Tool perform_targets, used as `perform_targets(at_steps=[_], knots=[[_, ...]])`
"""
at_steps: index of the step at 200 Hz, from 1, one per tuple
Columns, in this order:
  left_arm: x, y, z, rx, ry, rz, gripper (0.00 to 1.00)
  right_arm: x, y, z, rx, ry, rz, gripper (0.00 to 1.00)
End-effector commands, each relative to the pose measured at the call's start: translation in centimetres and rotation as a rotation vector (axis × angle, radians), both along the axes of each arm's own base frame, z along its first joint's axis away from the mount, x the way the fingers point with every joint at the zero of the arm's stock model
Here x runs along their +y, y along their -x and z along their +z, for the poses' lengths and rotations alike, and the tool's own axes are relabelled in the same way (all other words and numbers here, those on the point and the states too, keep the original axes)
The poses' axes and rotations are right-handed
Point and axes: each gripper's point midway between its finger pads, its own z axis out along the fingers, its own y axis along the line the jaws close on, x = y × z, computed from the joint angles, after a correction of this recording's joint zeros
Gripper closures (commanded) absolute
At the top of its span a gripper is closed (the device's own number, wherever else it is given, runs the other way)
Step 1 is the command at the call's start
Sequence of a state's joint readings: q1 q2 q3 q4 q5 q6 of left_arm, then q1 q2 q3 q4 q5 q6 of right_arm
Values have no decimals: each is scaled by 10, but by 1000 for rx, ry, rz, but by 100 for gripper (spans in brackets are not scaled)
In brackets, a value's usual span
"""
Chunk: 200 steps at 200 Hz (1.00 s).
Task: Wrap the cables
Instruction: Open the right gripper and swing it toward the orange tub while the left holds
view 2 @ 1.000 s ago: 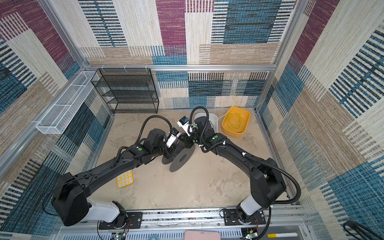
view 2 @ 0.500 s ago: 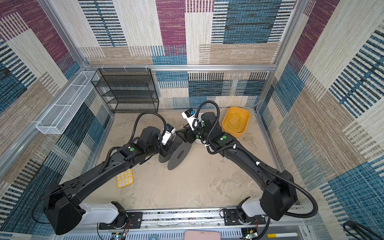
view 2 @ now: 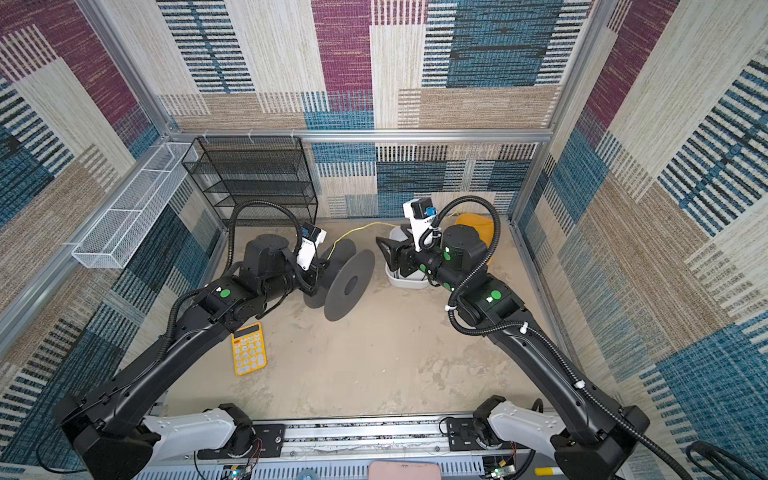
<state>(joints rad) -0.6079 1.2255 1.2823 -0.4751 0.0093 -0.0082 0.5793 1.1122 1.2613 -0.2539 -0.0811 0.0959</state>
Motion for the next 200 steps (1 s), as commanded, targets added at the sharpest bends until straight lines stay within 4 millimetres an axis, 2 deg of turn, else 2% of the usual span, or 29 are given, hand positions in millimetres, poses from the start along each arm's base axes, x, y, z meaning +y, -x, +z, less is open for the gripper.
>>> perform_targets(at_steps=[1,16,60,90,105,148,169,200], knots=[[-4,1,18,-21,69,-12,100,-49,-22,5,-20,35,-309,27],[-2,2,22,-26,84,-13,100,-74,-29,9,-35,37,-457,23],[2,9,33,-48,100,-35,100,-123,-36,17,-75,27,-714,9],[3,13,33,-54,98,-49,100,-123,-63,18,-46,-53,-640,4],[3,14,34,-59,102,-54,100,-132,-78,18,-18,-105,-647,2],[6,19,34,-63,100,-53,100,-159,-113,-5,110,-297,-568,1],[7,20,33,-64,100,-55,100,-158,-130,-11,169,-377,-458,2],[8,23,32,-59,98,-58,100,-145,-151,-23,222,-411,-352,7]])
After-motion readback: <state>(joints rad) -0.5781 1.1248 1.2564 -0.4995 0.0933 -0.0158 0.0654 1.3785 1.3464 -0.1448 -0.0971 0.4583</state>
